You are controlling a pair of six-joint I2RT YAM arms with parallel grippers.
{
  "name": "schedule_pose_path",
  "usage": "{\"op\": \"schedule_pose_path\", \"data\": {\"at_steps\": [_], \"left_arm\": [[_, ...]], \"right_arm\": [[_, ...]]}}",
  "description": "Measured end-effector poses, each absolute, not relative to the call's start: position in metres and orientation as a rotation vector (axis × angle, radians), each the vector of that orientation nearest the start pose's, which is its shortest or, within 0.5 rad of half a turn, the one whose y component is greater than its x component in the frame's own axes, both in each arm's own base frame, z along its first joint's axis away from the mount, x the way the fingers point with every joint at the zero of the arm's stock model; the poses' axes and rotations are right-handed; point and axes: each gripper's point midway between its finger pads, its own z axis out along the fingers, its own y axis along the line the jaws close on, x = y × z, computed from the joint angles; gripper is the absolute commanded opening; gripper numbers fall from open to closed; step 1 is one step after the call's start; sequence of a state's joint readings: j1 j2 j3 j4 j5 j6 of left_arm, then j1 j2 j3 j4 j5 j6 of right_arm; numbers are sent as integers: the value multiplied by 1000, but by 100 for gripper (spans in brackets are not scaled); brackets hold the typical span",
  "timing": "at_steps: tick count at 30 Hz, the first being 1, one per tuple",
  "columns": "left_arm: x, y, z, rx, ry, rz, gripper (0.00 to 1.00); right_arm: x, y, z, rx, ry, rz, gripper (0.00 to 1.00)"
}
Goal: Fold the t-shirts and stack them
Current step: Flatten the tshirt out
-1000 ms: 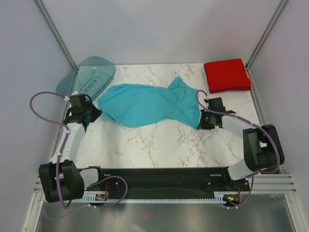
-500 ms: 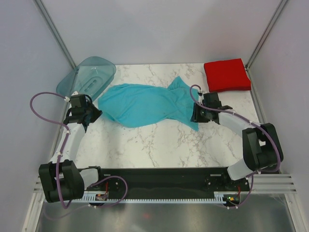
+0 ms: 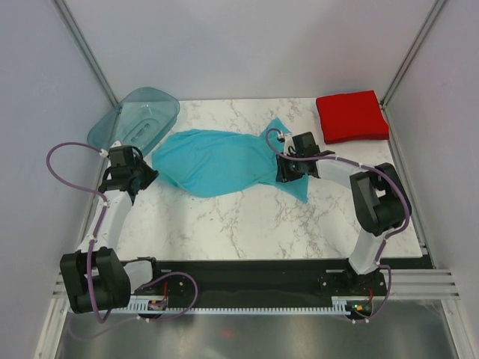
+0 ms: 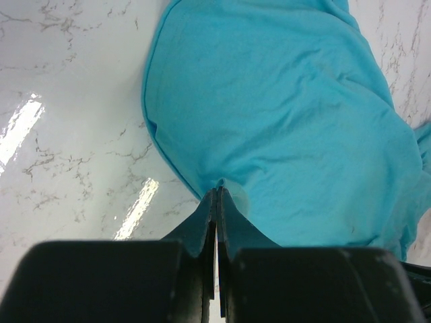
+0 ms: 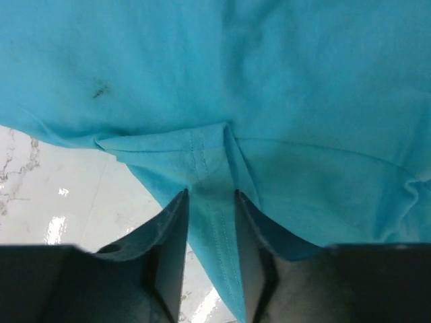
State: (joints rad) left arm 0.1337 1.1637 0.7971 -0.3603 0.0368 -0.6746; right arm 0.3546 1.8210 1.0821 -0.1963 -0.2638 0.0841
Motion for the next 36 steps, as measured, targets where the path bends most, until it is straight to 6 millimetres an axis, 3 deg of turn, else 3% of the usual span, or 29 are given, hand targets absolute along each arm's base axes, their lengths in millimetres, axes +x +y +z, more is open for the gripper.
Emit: {"op": "schedule_pose_path", "data": {"at_steps": [3,6,12,15,18,21,26,29,34,36], "left_arm": [[332,12,135,-893,2137,-320,2],[332,12,135,-892,2136,-322,2],[332,9,136,-883,2139,-341,2],[333,9,138,-880,2132,-344,2],[333,9,139,-878,2128,-345,2],[333,9,139,-877,2127,-346,2],[334,9,139,-876,2124,-347,2],[334,8,139,-875,2124,-348,2],[334,8,139,-875,2124,-349,2],[334,8,139,-874,2125,-349,2]], "right_arm": [[378,196,34,-505,2462,504,14],[377,203,36,-543,2445,504,0],[372,213,35,-617,2429,496,2],[372,214,37,-634,2422,481,24],[380,213,43,-650,2401,446,34],[389,212,52,-668,2377,416,38],[408,212,58,-694,2358,382,40],[414,211,49,-711,2379,370,40],[406,205,27,-728,2453,367,40],[404,204,23,-734,2466,367,25]]}}
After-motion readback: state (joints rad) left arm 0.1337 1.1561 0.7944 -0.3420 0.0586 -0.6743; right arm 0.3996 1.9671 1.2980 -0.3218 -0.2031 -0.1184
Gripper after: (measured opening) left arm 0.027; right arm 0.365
